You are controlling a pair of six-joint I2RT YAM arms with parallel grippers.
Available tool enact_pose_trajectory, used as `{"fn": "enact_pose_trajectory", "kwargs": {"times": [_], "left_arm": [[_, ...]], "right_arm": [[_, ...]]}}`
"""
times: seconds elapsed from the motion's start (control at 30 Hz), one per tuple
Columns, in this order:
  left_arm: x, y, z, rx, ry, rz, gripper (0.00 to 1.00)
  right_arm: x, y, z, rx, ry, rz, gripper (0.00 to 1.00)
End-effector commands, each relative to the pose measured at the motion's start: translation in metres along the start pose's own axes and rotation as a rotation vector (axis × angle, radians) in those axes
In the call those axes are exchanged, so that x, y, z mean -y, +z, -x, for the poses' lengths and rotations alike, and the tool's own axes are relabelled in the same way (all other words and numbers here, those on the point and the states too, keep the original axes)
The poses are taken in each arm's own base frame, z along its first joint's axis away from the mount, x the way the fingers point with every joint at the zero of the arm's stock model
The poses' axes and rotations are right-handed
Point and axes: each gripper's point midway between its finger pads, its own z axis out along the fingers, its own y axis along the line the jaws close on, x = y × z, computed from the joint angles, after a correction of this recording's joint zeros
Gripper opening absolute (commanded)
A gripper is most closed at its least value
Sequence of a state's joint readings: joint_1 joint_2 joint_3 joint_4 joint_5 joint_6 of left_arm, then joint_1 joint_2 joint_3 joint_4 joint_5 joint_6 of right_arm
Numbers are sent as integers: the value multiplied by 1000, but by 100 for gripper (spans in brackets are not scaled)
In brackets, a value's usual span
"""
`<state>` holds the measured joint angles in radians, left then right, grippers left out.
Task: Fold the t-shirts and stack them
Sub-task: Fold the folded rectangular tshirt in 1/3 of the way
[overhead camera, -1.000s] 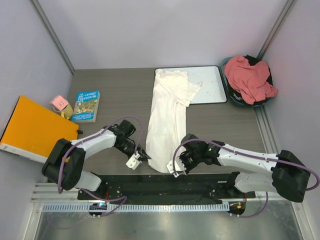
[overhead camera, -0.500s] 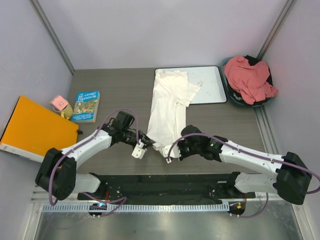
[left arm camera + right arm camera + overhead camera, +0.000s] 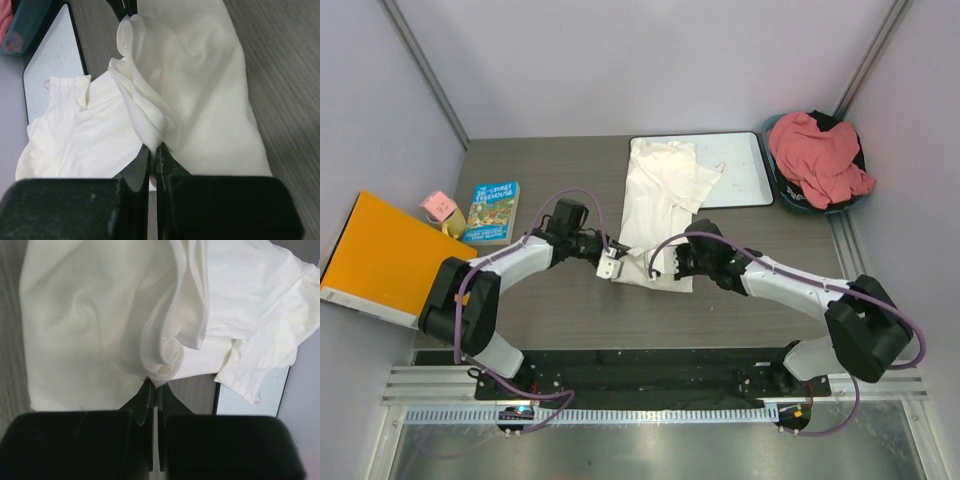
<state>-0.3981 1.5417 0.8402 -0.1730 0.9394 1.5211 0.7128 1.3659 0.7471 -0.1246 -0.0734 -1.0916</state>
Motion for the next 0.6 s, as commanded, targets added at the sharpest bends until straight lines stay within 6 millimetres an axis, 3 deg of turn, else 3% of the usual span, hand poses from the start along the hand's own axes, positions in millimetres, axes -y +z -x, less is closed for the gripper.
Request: {"fn": "enact_pose_trajectory", "kwargs": {"times": [0.0, 0.17, 0.37, 0.53, 0.57], "left_arm": [[-45, 0, -11, -10, 78, 90, 0], [-68, 4, -33, -26, 89, 114, 0], [-111, 11, -59, -34, 115, 164, 0], [-130, 22, -83, -46, 119, 200, 1], [-141, 21, -86, -51, 136, 237, 6]], "right_arm": [[61, 13, 7, 26, -18, -159, 1], [91, 28, -9, 16, -15, -219, 1], [120, 45, -30, -4, -3, -259, 1], [142, 63, -48, -38, 11, -304, 2], [145, 66, -54, -57, 16, -316, 20]]}}
